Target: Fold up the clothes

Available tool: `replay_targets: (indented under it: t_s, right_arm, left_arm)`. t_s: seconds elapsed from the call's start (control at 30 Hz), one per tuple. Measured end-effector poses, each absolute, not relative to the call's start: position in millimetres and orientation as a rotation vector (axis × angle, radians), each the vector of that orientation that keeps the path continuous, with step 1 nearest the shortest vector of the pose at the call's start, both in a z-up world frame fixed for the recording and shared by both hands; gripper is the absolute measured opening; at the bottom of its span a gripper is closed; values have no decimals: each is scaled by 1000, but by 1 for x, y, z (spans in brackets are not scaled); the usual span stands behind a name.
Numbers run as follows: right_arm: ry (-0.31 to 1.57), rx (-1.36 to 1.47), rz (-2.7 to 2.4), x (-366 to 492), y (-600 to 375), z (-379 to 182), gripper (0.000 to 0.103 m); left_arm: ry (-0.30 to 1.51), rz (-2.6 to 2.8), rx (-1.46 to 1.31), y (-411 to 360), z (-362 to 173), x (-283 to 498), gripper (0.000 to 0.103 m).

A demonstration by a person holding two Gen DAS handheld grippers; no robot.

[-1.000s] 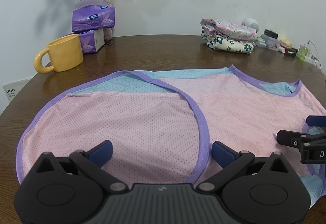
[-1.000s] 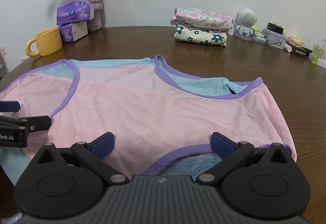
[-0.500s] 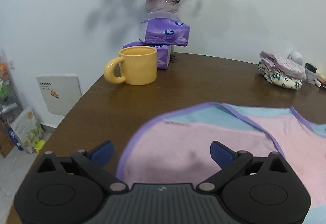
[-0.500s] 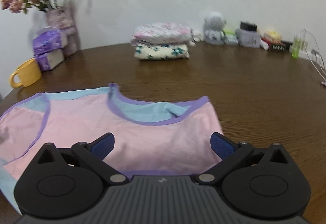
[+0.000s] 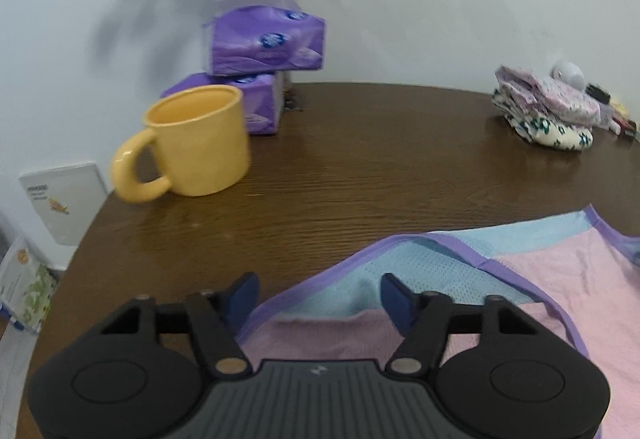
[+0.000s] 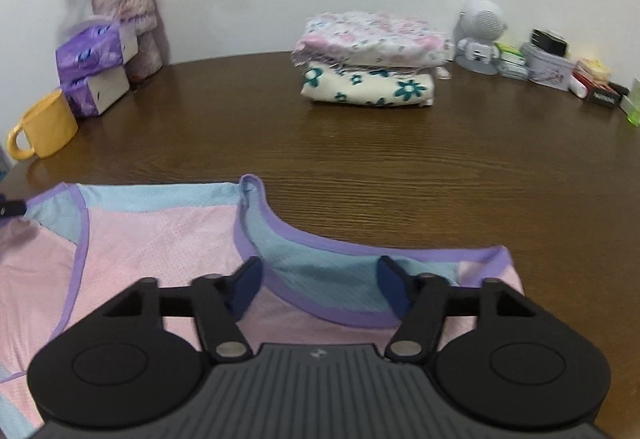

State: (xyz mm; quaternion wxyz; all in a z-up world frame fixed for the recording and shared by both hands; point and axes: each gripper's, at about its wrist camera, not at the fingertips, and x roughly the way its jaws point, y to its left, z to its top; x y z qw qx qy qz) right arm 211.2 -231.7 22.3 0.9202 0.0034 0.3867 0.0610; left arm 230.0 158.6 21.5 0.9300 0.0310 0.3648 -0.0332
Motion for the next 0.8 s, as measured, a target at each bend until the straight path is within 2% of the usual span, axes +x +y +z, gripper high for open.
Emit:
replay_targets:
  t_s: [0.03, 0.17, 0.27, 0.43, 0.57, 0.63, 0.7, 0.8]
  right_arm:
    - [799, -1, 126, 214, -230, 20, 47]
    - [819, 14, 122, 224, -230, 12, 32]
    - [812, 29, 117, 227, -235, 12, 28]
    - [801, 29, 99, 230, -240, 10, 27]
    - [792, 22, 93, 230, -239, 10, 27]
    - [782, 57, 100, 226, -242, 13, 27]
    - [743, 85, 124, 213, -244, 22, 30]
    - [711, 77, 159, 188, -245, 32, 39]
  left_arm:
    - [748, -77, 73, 158, 19, 233, 40]
    - [744, -102, 110, 157, 13, 239, 30]
    - [727, -79, 143, 158, 12, 239, 30]
    - [708, -41, 154, 163, 12, 240, 30]
    - [710, -32, 87, 173, 20, 237, 39]
    - [684, -59, 23, 185, 30, 224, 57]
    - [682, -68, -5, 194, 37, 213, 59]
    - [711, -67, 2, 205, 36, 203, 60]
